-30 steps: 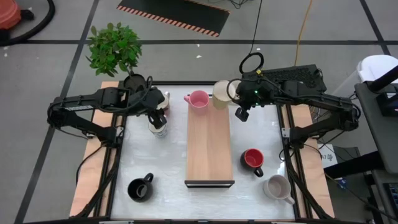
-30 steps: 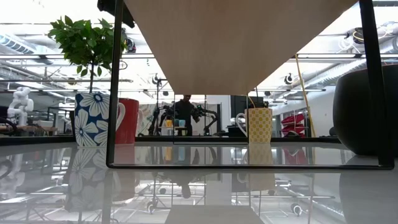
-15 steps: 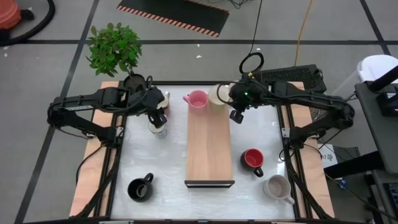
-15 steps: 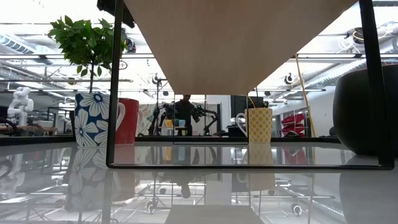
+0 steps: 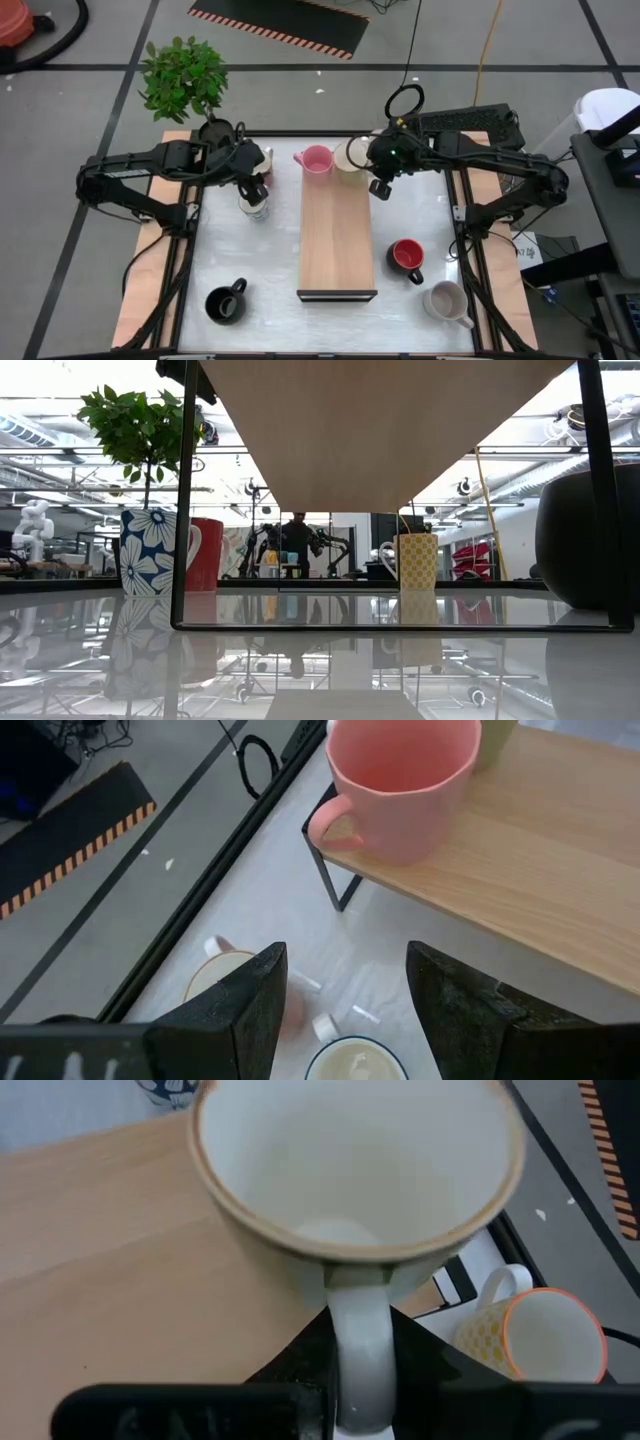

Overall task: Place coffee mugs
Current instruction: Put the green mug on the shelf

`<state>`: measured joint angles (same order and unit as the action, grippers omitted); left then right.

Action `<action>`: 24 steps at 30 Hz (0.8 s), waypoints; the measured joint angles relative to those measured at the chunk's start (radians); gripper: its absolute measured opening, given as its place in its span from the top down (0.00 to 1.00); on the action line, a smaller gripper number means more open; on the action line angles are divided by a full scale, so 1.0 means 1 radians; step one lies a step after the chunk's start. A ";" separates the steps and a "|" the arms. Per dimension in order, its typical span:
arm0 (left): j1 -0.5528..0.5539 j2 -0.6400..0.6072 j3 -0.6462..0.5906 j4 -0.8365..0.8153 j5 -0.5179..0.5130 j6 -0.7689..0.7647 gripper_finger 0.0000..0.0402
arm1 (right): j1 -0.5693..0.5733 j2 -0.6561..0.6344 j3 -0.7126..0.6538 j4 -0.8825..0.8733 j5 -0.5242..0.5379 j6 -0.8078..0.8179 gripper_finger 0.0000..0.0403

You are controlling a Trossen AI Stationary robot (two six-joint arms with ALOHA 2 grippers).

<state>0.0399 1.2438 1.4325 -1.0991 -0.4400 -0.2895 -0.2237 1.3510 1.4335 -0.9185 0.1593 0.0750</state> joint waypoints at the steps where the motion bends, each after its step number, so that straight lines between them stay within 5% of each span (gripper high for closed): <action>1: 0.000 0.000 0.000 0.000 0.000 0.005 0.47 | 0.000 0.000 -0.008 0.002 0.001 -0.001 0.88; 24: 0.004 0.000 0.000 0.000 0.000 0.051 0.47 | 0.000 -0.001 -0.040 0.032 0.129 -0.011 0.76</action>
<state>0.0440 1.2438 1.4326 -1.0988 -0.4404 -0.2384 -0.2237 1.3502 1.3933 -0.8862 0.2880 0.0640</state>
